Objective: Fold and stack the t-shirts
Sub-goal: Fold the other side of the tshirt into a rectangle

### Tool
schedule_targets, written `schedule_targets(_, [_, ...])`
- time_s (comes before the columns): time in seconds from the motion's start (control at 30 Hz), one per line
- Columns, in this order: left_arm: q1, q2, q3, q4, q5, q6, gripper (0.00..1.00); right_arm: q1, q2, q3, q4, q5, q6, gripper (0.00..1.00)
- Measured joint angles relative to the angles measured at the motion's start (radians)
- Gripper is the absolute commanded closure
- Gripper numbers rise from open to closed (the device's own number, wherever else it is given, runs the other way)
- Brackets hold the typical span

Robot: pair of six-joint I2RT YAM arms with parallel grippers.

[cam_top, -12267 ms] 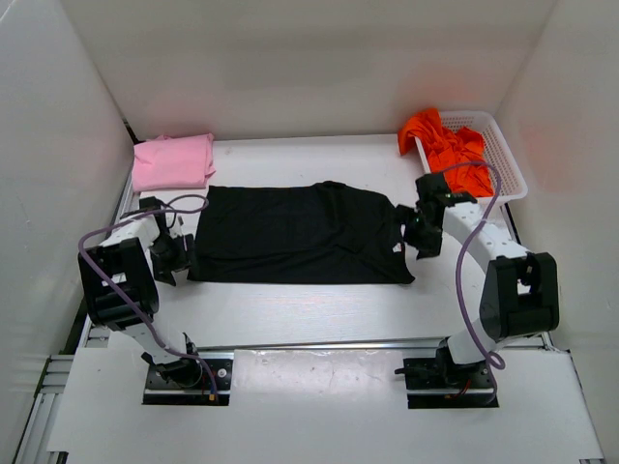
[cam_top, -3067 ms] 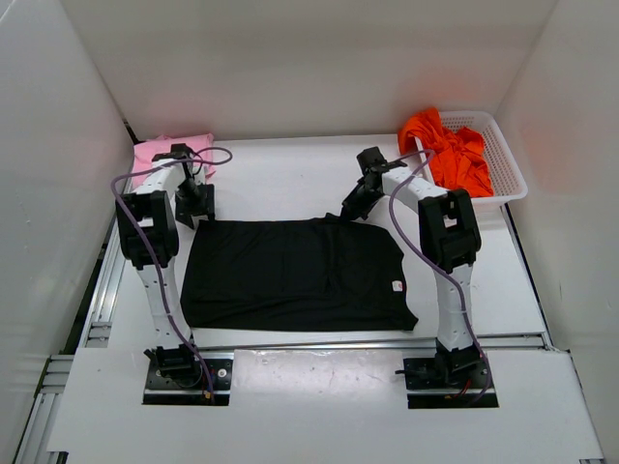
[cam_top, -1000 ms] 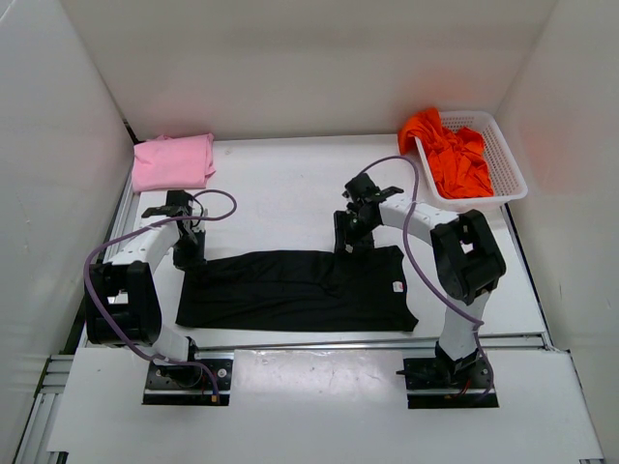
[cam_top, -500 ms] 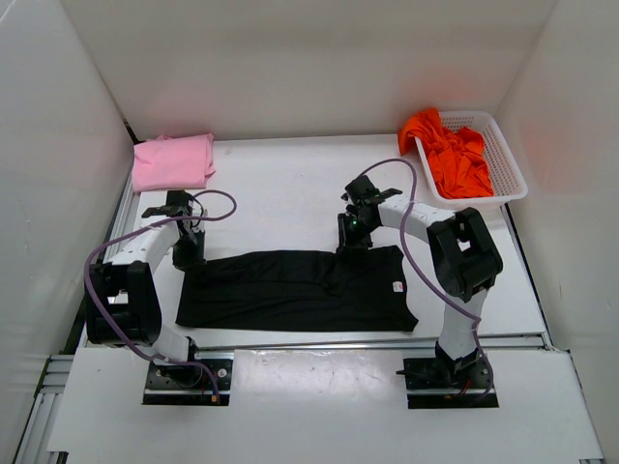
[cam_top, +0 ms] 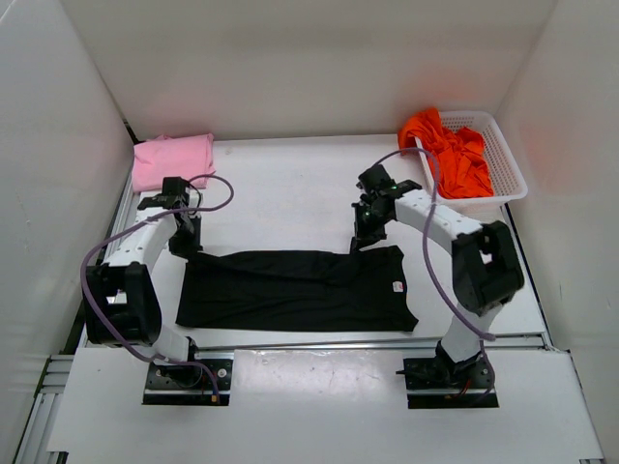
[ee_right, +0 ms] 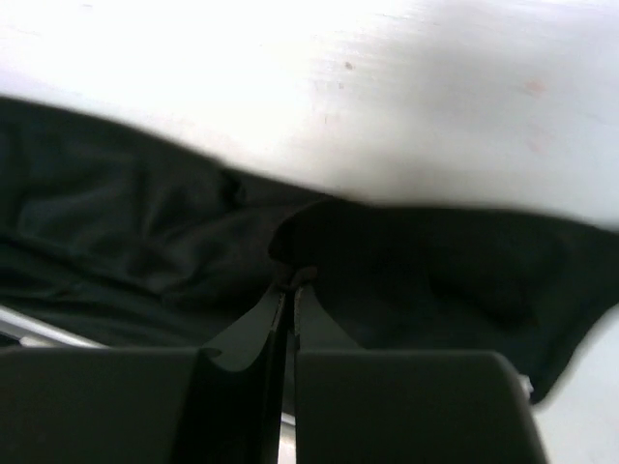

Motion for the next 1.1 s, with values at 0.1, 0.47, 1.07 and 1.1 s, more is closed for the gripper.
schedule_targets(0.1, [0.0,0.001,0.04,-0.001,-0.02,0.0,0.9,-0.017,-0.116,-0.003,-0.042,0.009,0.007,1.0])
schedule_targets(0.47, [-0.002,0.23,0.283,0.026,-0.051,0.0,0.9,-0.258,-0.06,0.187,-0.134,-0.092,0.078,1.0])
schedule_targets(1.07, [-0.02,-0.026,-0.063,0.029,-0.116,0.0,0.9,-0.094,-0.738,-0.521,-0.166,-0.072,0.307,1.0])
schedule_targets(1.1, [-0.023,-0.024,-0.076,0.028,-0.115,0.0,0.9,-0.086,-0.747,-0.556,-0.161,-0.077,0.327,1.0])
